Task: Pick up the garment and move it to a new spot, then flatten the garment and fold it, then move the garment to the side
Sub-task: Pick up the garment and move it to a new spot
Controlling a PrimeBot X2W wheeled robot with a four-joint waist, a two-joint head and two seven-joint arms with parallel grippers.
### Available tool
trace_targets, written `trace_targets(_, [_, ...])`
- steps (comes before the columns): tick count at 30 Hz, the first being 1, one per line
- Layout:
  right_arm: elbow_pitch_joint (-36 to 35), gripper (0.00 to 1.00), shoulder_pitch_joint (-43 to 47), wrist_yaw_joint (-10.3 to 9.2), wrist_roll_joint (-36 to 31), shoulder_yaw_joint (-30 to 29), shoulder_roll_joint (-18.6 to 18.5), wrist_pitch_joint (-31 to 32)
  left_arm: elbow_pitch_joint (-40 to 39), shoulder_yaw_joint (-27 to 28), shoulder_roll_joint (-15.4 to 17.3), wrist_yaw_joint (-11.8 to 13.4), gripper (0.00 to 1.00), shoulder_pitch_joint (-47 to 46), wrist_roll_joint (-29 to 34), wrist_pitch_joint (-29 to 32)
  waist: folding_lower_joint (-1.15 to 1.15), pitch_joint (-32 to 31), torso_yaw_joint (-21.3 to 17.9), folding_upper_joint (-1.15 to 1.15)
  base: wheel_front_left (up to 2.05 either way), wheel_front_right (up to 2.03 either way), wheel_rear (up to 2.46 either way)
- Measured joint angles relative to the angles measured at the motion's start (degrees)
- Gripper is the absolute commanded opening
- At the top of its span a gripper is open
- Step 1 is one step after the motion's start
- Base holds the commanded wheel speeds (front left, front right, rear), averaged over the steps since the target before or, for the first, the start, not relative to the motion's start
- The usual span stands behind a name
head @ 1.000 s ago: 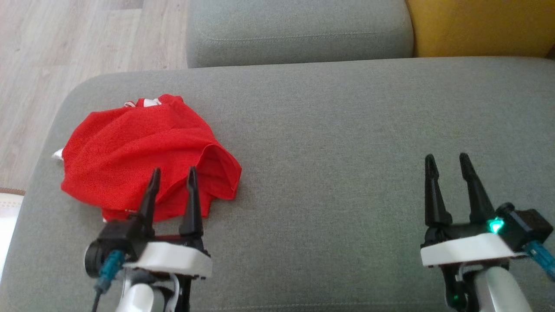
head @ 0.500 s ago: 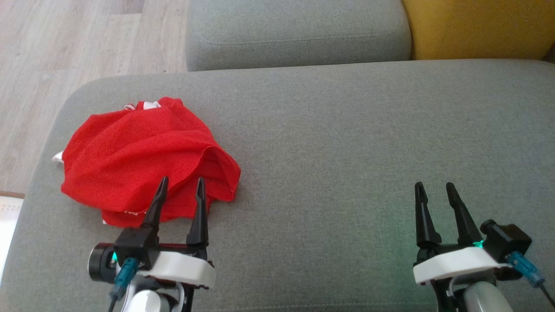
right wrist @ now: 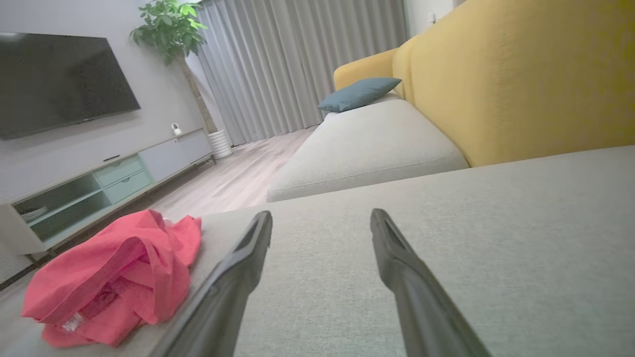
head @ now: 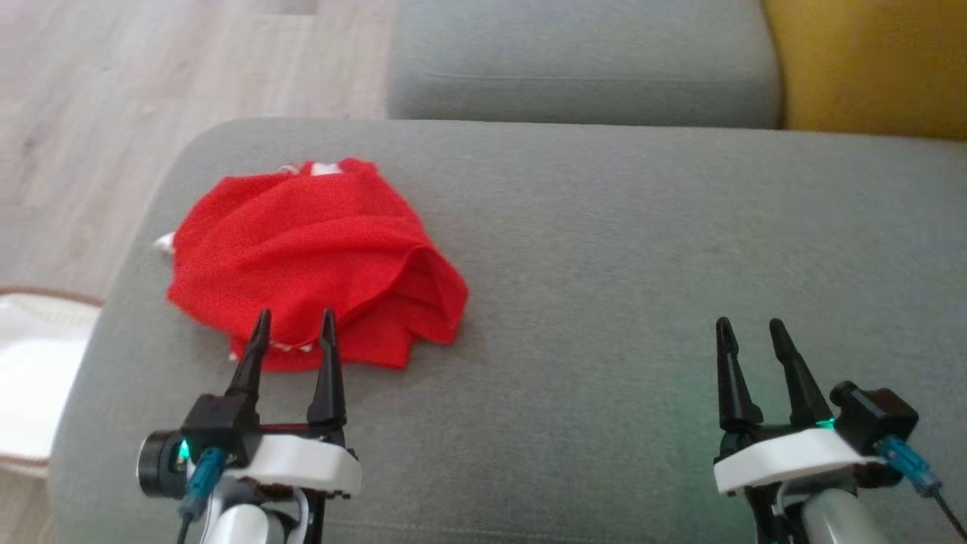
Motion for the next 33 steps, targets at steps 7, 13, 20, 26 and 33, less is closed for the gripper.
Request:
trace_targets(7, [0.4, 1.00, 0.1, 0.00, 0.5, 0.9, 0.0, 0.0, 0.0, 2.2, -0.1, 0.1, 1.00, 0.1, 0.1, 0.0, 0.00, -0.6, 6.4, 0.00, 0.00, 0.00, 0.00])
trace_targets(13, [0.5, 1.00, 0.3, 0.00, 1.6, 2.1, 0.0, 0.0, -0.1, 4.3, -0.1, -0.2, 1.00, 0.4, 1.2, 0.0, 0.00, -1.3, 12.9, 0.00, 0.00, 0.00, 0.00])
trace_targets(20, [0.5, 1.00, 0.9, 0.00, 2.6, 2.5, 0.0, 0.0, -0.1, 5.7, -0.1, -0.8, 1.00, 1.8, 1.6, 0.0, 0.00, -1.9, 18.2, 0.00, 0.00, 0.00, 0.00])
trace_targets(26, [0.5, 1.00, 1.2, 0.00, 3.0, 2.7, 0.0, 0.0, -0.2, 6.9, -0.1, -1.0, 1.00, 2.0, 1.8, 0.0, 0.00, -1.9, 18.7, 0.00, 0.00, 0.00, 0.00])
trace_targets(33, [0.5, 1.00, 1.2, 0.00, 3.0, 2.8, 0.0, 0.0, -0.4, 8.9, -0.1, -1.5, 1.00, 1.9, 2.1, 0.0, 0.00, -1.1, 17.7, 0.00, 0.00, 0.00, 0.00])
